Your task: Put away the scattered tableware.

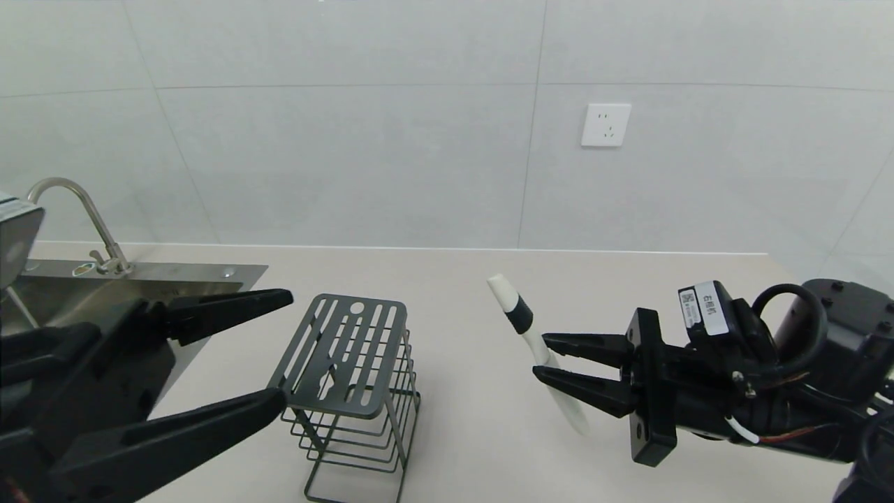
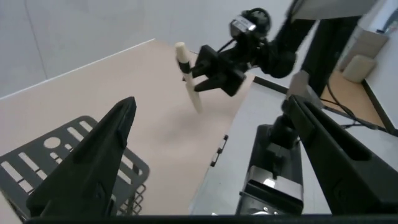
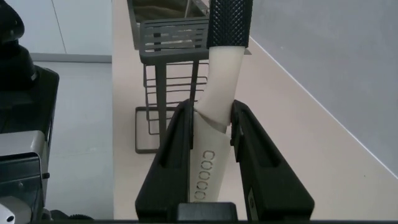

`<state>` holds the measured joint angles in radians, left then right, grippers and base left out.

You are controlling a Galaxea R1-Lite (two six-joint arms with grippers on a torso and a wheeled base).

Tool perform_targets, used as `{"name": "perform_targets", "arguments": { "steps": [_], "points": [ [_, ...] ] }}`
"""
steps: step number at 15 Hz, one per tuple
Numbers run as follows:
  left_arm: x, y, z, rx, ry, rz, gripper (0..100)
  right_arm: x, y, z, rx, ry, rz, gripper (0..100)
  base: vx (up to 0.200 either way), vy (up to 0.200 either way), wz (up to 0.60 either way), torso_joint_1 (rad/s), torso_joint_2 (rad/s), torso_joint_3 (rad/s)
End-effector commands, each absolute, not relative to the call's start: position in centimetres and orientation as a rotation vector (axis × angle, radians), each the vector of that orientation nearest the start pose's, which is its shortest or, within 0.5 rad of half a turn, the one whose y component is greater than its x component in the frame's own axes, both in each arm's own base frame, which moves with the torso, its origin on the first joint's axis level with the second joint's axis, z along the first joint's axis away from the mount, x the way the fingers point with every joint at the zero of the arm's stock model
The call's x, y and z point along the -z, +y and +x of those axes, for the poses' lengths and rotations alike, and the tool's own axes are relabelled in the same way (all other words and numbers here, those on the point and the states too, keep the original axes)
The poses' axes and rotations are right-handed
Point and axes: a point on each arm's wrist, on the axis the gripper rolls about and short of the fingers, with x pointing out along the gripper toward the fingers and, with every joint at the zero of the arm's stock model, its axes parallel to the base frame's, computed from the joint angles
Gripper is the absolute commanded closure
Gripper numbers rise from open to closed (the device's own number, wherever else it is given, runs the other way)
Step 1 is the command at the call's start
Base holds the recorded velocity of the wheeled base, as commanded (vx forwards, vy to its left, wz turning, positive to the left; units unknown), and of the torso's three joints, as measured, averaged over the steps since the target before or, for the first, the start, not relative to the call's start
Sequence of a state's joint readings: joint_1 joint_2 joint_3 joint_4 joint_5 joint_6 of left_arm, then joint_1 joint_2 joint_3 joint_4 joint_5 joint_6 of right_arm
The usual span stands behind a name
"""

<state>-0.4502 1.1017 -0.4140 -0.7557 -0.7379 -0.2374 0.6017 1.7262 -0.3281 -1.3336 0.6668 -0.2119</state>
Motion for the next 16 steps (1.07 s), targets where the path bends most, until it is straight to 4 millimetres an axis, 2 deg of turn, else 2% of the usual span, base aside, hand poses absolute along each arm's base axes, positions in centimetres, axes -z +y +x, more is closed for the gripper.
{"name": "perform_targets", "arguments": {
  "steps": [1, 5, 10, 12, 16],
  "points": [
    [-21.3, -11.2, 14.8, 1.225, 0.122, -0.193, 0, -13.6, 16.1, 19.6, -1.299, -0.087, -0.169, 100, 0.0, 0.0, 0.0, 0.0, 0.0, 0.0],
    [-19.4, -14.5, 17.4, 1.246, 0.075, -0.135, 0, -13.7, 16.1, 19.5, -1.298, -0.093, -0.167, 100, 0.0, 0.0, 0.0, 0.0, 0.0, 0.0],
    [-18.4, -17.0, 17.7, 1.319, 0.085, -0.131, 0, -14.3, 16.0, 19.3, -1.295, -0.113, -0.164, 100, 0.0, 0.0, 0.0, 0.0, 0.0, 0.0],
    [-18.2, -17.5, 17.9, 1.326, 0.093, -0.129, 0, -14.3, 16.0, 19.3, -1.296, -0.116, -0.164, 100, 0.0, 0.0, 0.0, 0.0, 0.0, 0.0],
    [-17.8, -20.1, 19.2, 1.371, -0.013, -0.143, 0, -14.5, 16.2, 19.1, -1.303, -0.142, -0.161, 100, 0.0, 0.0, 0.0, 0.0, 0.0, 0.0]
  ]
}}
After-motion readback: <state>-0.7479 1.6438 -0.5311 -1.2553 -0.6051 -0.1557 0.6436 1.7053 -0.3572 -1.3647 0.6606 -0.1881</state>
